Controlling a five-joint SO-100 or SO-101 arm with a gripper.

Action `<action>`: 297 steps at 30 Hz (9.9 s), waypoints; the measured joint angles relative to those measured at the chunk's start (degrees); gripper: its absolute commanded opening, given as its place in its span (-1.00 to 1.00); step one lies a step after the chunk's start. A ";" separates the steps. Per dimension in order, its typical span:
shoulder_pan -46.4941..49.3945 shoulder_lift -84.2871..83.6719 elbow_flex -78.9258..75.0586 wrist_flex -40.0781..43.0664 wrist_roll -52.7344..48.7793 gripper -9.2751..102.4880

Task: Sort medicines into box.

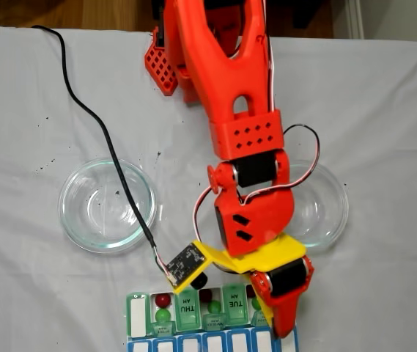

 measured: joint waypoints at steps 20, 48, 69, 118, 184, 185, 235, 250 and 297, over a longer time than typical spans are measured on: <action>2.20 -8.79 -10.46 20.48 5.71 -0.84; -1.23 -14.15 -18.98 38.50 0.70 -0.84; -2.37 -23.12 -31.90 60.03 1.32 -0.84; 11.51 -5.36 -14.24 35.16 -4.57 -0.84; 22.50 4.22 -8.70 17.93 -8.44 -0.84; 22.50 3.34 -8.70 17.75 -8.70 -0.84; 22.59 -14.94 -29.18 53.96 -1.41 -0.84; 22.15 -17.49 -29.88 53.00 1.05 -0.84; 14.94 32.52 16.44 37.62 -7.47 -0.84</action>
